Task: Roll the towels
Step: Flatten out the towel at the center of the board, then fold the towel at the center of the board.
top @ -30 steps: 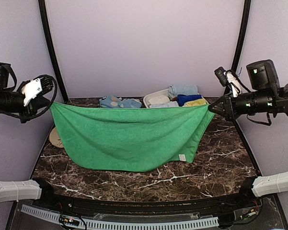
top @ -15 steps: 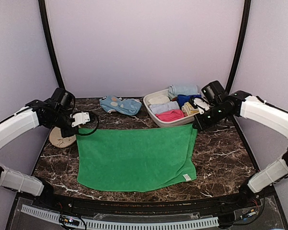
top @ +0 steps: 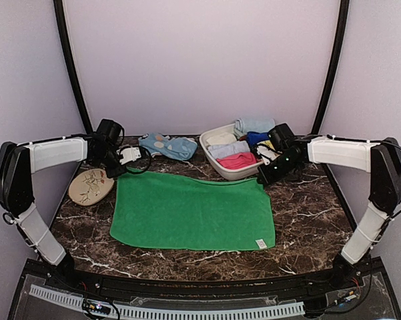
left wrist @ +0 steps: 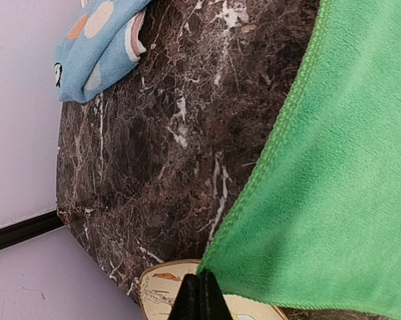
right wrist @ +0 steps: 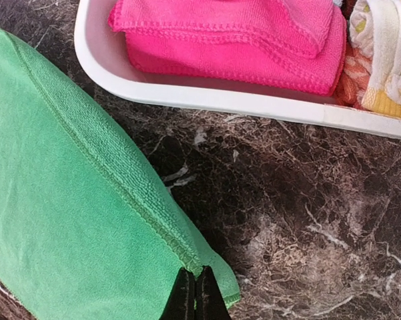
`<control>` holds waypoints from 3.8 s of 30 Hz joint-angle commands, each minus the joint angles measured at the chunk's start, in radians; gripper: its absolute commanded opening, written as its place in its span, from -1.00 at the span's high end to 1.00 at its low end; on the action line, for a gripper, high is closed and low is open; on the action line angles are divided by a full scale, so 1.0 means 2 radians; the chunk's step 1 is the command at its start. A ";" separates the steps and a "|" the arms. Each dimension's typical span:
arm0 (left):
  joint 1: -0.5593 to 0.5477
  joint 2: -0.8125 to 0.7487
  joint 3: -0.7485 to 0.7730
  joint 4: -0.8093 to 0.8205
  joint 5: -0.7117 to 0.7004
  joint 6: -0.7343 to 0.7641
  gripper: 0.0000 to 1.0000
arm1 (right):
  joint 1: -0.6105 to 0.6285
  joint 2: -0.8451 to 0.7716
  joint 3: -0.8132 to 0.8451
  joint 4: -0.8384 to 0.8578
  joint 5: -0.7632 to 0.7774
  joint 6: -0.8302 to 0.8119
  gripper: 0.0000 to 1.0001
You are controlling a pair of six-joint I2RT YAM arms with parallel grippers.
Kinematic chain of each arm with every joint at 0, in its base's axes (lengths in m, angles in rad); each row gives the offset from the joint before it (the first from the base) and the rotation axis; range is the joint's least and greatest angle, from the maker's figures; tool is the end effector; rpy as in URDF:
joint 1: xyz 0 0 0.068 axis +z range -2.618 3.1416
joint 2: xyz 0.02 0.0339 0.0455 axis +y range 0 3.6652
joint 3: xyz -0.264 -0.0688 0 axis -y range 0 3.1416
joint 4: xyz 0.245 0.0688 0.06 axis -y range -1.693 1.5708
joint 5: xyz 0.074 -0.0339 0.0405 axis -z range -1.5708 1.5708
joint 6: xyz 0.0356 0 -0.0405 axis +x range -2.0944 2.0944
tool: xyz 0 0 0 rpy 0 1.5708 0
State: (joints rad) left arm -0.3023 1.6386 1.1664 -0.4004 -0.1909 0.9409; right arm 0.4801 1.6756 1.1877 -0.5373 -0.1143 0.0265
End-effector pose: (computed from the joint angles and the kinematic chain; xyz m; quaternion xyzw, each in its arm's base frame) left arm 0.3394 -0.0988 0.2354 0.5182 0.7794 0.1919 0.2952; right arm 0.3076 0.1648 0.2207 -0.2312 0.9334 0.1207 0.2466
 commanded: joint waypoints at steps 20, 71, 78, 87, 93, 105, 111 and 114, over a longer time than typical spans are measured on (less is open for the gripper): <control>0.034 -0.108 0.062 -0.204 0.124 -0.012 1.00 | -0.020 -0.152 -0.021 -0.004 -0.113 0.012 1.00; 0.034 -0.172 0.029 -0.174 0.068 -0.013 1.00 | 0.003 -0.182 -0.011 -0.063 -0.033 -0.015 1.00; 0.033 -0.084 0.028 -0.109 0.047 0.001 1.00 | 0.000 -0.137 -0.009 -0.037 -0.041 -0.028 1.00; 0.034 -0.034 0.008 -0.054 0.031 0.023 1.00 | -0.009 -0.106 -0.014 -0.032 -0.042 -0.043 1.00; 0.036 -0.019 0.006 -0.012 0.011 0.030 1.00 | -0.011 -0.088 -0.012 -0.023 -0.017 -0.039 1.00; 0.040 -0.063 -0.026 -0.067 0.074 -0.004 1.00 | -0.003 -0.103 -0.100 0.022 0.008 -0.004 1.00; 0.039 -0.096 -0.079 -0.118 0.125 -0.025 1.00 | 0.008 -0.130 -0.124 -0.008 0.041 0.052 1.00; 0.039 -0.113 -0.104 -0.137 0.130 -0.028 1.00 | 0.026 -0.154 -0.143 -0.015 0.049 0.072 1.00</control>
State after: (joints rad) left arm -0.2317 1.4765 1.0176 -0.5739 0.0208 0.9173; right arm 0.5007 1.4445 0.9344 -0.5468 -0.0746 0.0872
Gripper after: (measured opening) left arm 0.008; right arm 0.011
